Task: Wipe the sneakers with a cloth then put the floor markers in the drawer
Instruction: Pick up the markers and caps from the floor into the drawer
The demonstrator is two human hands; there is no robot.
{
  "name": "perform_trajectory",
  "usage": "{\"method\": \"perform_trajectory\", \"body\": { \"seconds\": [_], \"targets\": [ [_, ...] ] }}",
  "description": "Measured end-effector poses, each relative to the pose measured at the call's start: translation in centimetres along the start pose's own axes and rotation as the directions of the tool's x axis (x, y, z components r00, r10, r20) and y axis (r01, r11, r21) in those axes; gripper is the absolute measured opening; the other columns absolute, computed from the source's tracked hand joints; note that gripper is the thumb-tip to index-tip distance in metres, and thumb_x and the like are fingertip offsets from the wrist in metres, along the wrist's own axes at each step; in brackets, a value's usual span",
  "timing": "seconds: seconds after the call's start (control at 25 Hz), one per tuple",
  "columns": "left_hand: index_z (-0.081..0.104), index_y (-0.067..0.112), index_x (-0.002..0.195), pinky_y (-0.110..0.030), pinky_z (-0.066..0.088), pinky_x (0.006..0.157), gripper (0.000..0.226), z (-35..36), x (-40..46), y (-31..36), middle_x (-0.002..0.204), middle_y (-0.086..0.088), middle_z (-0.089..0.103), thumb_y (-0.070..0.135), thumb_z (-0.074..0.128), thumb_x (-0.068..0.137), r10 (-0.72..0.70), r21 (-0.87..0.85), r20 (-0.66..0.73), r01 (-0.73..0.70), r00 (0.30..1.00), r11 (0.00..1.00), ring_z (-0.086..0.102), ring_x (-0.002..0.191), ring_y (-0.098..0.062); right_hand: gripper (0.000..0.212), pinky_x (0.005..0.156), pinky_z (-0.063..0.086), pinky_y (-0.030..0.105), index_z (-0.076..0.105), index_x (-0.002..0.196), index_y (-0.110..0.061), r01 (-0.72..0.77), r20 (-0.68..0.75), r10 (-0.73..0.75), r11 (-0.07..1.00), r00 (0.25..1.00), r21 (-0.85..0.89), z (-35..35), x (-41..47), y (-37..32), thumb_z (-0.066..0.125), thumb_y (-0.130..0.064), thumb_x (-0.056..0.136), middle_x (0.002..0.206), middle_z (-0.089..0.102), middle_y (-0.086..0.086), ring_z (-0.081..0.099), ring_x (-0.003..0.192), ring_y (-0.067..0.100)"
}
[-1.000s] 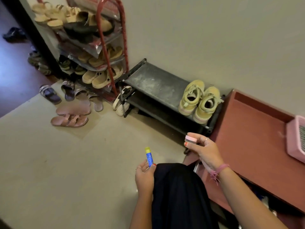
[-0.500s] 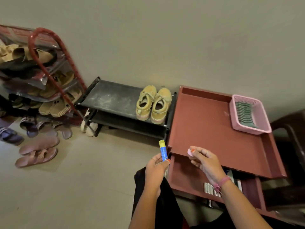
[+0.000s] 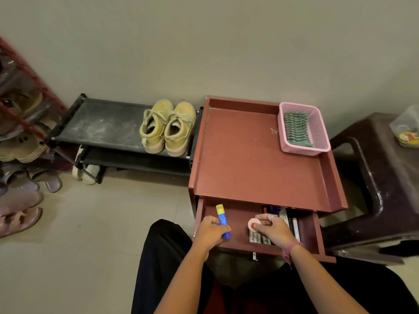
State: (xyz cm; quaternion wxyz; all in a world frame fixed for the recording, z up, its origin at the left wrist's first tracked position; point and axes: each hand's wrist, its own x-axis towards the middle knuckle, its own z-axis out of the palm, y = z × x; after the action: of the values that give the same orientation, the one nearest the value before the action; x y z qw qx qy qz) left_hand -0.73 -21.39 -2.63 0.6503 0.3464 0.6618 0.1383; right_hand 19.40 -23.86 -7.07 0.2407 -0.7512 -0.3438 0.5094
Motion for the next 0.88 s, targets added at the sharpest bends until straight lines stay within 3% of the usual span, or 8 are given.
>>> {"method": "perform_trajectory", "body": {
  "seconds": [0.08, 0.2, 0.32, 0.4, 0.56, 0.68, 0.8, 0.88],
  "targets": [
    [0.057, 0.015, 0.096, -0.04, 0.056, 0.088, 0.021, 0.3, 1.0, -0.1, 0.091, -0.005, 0.067, 0.019, 0.073, 0.083, 0.002, 0.068, -0.032, 0.0, 0.999, 0.998, 0.069, 0.092, -0.023, 0.029, 0.075, 0.053, 0.026, 0.066, 0.104, -0.01, -0.044, 0.005, 0.045, 0.993, 0.999, -0.108, 0.7, 1.5, 1.4, 0.075, -0.008, 0.076, 0.084, 0.065, 0.0, 0.064, 0.085, 0.017],
    [0.055, 0.018, 0.091, -0.04, 0.056, 0.087, 0.016, 0.6, 1.8, 0.0, 0.088, -0.003, 0.065, 0.017, 0.07, 0.086, -0.007, 0.056, -0.053, 0.01, 0.999, 0.998, 0.068, 0.095, -0.023, 0.023, 0.064, 0.054, 0.026, 0.068, 0.095, -0.01, -0.091, 0.013, 0.097, 0.967, 0.995, -0.24, 2.4, 3.5, 1.7, 0.07, 0.002, 0.075, 0.077, 0.064, 0.001, 0.062, 0.072, 0.017],
    [0.055, 0.021, 0.085, -0.042, 0.055, 0.089, 0.015, 0.6, 2.7, 0.1, 0.085, -0.002, 0.063, 0.019, 0.069, 0.087, 0.014, 0.087, -0.065, -0.008, 0.998, 0.996, 0.066, 0.093, -0.022, 0.021, 0.078, 0.052, 0.032, 0.062, 0.076, -0.022, -0.089, 0.014, 0.102, 0.919, 0.995, -0.384, 4.1, 5.6, 2.4, 0.07, -0.003, 0.077, 0.096, 0.068, 0.008, 0.063, 0.081, 0.021],
    [0.055, 0.022, 0.082, -0.042, 0.054, 0.09, 0.014, 0.4, 2.9, 0.2, 0.084, 0.0, 0.063, 0.019, 0.068, 0.088, 0.031, 0.093, -0.07, -0.025, 0.997, 0.995, 0.066, 0.094, -0.021, 0.012, 0.083, 0.046, 0.025, 0.068, 0.086, -0.018, -0.06, 0.031, 0.09, 0.847, 0.995, -0.529, 4.8, 6.4, 2.9, 0.07, -0.008, 0.079, 0.107, 0.067, 0.008, 0.062, 0.098, 0.024],
    [0.058, 0.019, 0.089, -0.034, 0.054, 0.088, 0.009, -0.1, 3.4, 0.4, 0.086, 0.002, 0.063, 0.017, 0.067, 0.089, 0.035, 0.021, -0.073, -0.033, 0.997, 0.999, 0.064, 0.089, -0.014, 0.021, 0.08, 0.041, 0.017, 0.068, 0.105, -0.007, -0.097, 0.029, 0.14, 0.808, 0.99, -0.581, 5.6, 7.6, 3.7, 0.061, -0.002, 0.085, 0.113, 0.065, 0.012, 0.062, 0.104, 0.023],
    [0.058, 0.014, 0.101, -0.025, 0.053, 0.077, 0.017, -0.2, 4.0, 0.3, 0.093, 0.0, 0.064, 0.018, 0.068, 0.088, 0.018, -0.034, -0.076, -0.021, 0.997, 0.999, 0.064, 0.088, -0.012, 0.023, 0.087, 0.045, 0.021, 0.066, 0.108, -0.004, -0.077, 0.057, 0.15, 0.755, 0.987, -0.651, 5.4, 8.2, 3.9, 0.061, -0.004, 0.085, 0.116, 0.064, 0.014, 0.061, 0.107, 0.025],
    [0.057, 0.014, 0.106, -0.024, 0.053, 0.076, 0.022, 0.0, 4.2, 0.2, 0.096, 0.0, 0.063, 0.019, 0.068, 0.088, 0.015, -0.031, -0.078, -0.017, 0.997, 0.999, 0.063, 0.09, -0.012, 0.027, 0.094, 0.047, 0.027, 0.065, 0.111, -0.001, -0.027, 0.118, 0.155, 0.709, 0.981, -0.705, 4.6, 8.3, 4.2, 0.062, -0.004, 0.085, 0.119, 0.062, 0.015, 0.06, 0.108, 0.027],
    [0.056, 0.018, 0.1, -0.025, 0.054, 0.077, 0.017, 0.0, 4.2, 0.2, 0.093, 0.001, 0.063, 0.02, 0.069, 0.088, 0.017, -0.031, -0.072, -0.019, 0.997, 0.999, 0.062, 0.085, -0.009, 0.028, 0.091, 0.046, 0.026, 0.065, 0.113, -0.001, -0.04, 0.085, 0.119, 0.779, 0.989, -0.626, 3.8, 8.2, 3.6, 0.061, -0.003, 0.085, 0.117, 0.062, 0.012, 0.06, 0.106, 0.026]
  ]
}}
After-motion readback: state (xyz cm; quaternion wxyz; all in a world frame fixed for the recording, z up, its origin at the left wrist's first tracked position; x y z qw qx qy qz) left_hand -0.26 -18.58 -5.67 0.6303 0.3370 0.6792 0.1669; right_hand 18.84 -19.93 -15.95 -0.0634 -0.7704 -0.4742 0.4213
